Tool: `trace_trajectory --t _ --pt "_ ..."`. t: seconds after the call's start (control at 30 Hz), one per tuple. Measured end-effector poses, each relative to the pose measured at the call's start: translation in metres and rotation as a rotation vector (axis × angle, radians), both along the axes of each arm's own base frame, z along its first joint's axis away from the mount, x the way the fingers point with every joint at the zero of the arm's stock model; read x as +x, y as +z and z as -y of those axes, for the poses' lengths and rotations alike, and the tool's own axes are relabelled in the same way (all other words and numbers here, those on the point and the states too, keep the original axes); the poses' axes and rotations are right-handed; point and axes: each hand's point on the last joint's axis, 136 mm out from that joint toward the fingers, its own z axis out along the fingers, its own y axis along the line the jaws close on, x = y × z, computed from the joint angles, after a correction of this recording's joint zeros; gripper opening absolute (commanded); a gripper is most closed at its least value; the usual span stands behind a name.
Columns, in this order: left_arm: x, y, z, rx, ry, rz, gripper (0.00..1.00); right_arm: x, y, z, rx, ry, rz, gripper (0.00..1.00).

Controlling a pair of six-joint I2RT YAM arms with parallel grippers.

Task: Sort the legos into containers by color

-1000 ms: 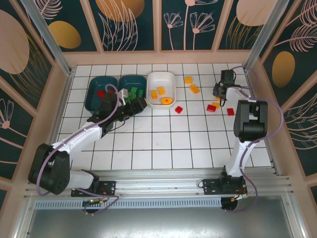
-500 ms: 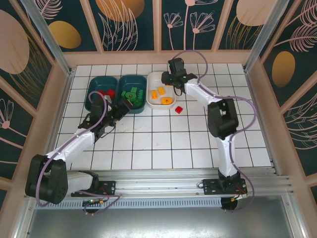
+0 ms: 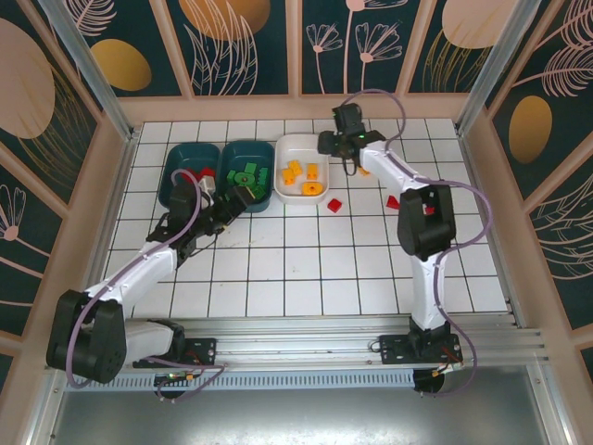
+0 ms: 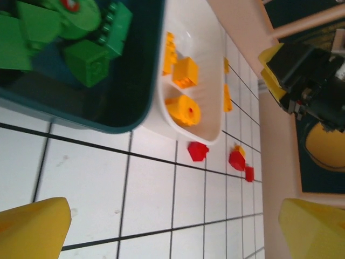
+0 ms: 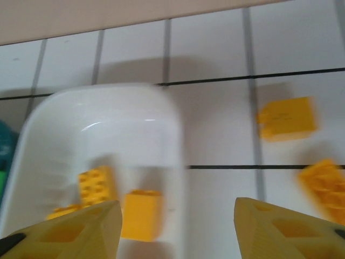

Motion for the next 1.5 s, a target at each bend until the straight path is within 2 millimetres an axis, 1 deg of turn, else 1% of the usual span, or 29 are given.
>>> trace_trajectory --t 0.03,0.07,0.13,0.2,0.23,0.33,0.47,0.53,0.57,0.6,0.63,0.73,0.77,0.87,0.93,1.0,1.1,1.17,1.2,1.27,1.3,1.33,1.37,1.43,1.47,1.5 --pt "-0.002 -0.001 0.01 -0.006 -0.036 0.004 0.98 0.003 -0.002 0.018 -0.025 -0.016 0.002 0.67" --pt "-0.005 -0.002 0.02 -0.011 -0.072 0.004 0.99 0.006 -0.006 0.032 -0.044 -0.029 0.0 0.68" --pt "-0.013 -0.004 0.047 -0.028 -0.162 0.001 0.98 0.007 -0.023 0.066 -0.104 -0.056 -0.026 0.7" --pt "-0.02 -0.005 0.069 -0.046 -0.237 0.0 0.99 0.008 -0.038 0.088 -0.155 -0.067 -0.055 0.71" --pt "-0.021 -0.004 0.078 -0.055 -0.266 0.002 0.99 0.008 -0.047 0.094 -0.181 -0.063 -0.068 0.71" --pt "-0.02 0.0 0.089 -0.071 -0.304 0.011 0.98 0.008 -0.07 0.098 -0.239 -0.024 -0.103 0.71" --pt "-0.013 0.015 0.093 -0.084 -0.308 0.046 0.99 0.006 -0.107 0.096 -0.279 0.023 -0.165 0.7" --pt "-0.012 0.019 0.094 -0.088 -0.308 0.056 0.98 0.006 -0.123 0.097 -0.29 0.039 -0.193 0.67" --pt "-0.011 0.02 0.094 -0.088 -0.308 0.058 0.98 0.006 -0.127 0.096 -0.28 0.046 -0.2 0.64" --pt "-0.011 0.02 0.094 -0.088 -0.308 0.059 0.98 0.008 -0.125 0.095 -0.277 0.05 -0.196 0.6" --pt "-0.011 0.02 0.094 -0.089 -0.308 0.059 0.98 0.011 -0.122 0.095 -0.27 0.049 -0.187 0.53" --pt "-0.011 0.019 0.094 -0.088 -0.308 0.058 0.98 0.016 -0.119 0.099 -0.241 0.047 -0.177 0.29" --pt "-0.011 0.019 0.094 -0.088 -0.308 0.057 0.98 0.016 -0.119 0.1 -0.229 0.047 -0.176 0.25" --pt "-0.01 0.016 0.095 -0.085 -0.307 0.049 0.98 0.02 -0.117 0.105 -0.185 0.035 -0.148 0.22" --pt "-0.009 0.013 0.096 -0.083 -0.307 0.043 0.99 0.015 -0.116 0.107 -0.165 0.027 -0.14 0.21" --pt "-0.007 0.013 0.096 -0.078 -0.305 0.041 0.99 0.005 -0.115 0.109 -0.156 0.019 -0.146 0.2" --pt "0.0 0.016 0.092 -0.038 -0.276 0.05 0.99 -0.016 -0.107 0.107 -0.133 0.0 -0.158 0.19" --pt "0.007 0.019 0.085 0.006 -0.23 0.066 0.98 -0.027 -0.091 0.101 -0.106 -0.011 -0.142 0.2" --pt "0.011 0.022 0.078 0.03 -0.194 0.075 0.99 -0.031 -0.08 0.093 -0.092 -0.008 -0.124 0.21" --pt "0.018 0.026 0.062 0.066 -0.118 0.085 0.99 -0.034 -0.054 0.066 -0.074 0.023 -0.069 0.22" --pt "0.022 0.028 0.051 0.08 -0.076 0.086 0.99 -0.036 -0.041 0.044 -0.066 0.055 -0.037 0.22" --pt "0.026 0.029 0.042 0.087 -0.039 0.087 0.99 -0.037 -0.032 0.024 -0.058 0.088 -0.013 0.22" --pt "0.031 0.031 0.031 0.094 0.004 0.086 0.98 -0.04 -0.022 -0.003 -0.048 0.133 0.015 0.22" --pt "0.037 0.03 0.016 0.103 0.055 0.081 0.99 -0.046 -0.012 -0.051 -0.02 0.218 0.039 0.23" --pt "0.038 0.027 0.011 0.109 0.07 0.074 0.99 -0.048 -0.01 -0.071 -0.009 0.253 0.043 0.26" --pt "0.037 0.023 0.01 0.114 0.073 0.064 0.99 -0.047 -0.011 -0.087 -0.001 0.278 0.045 0.33"
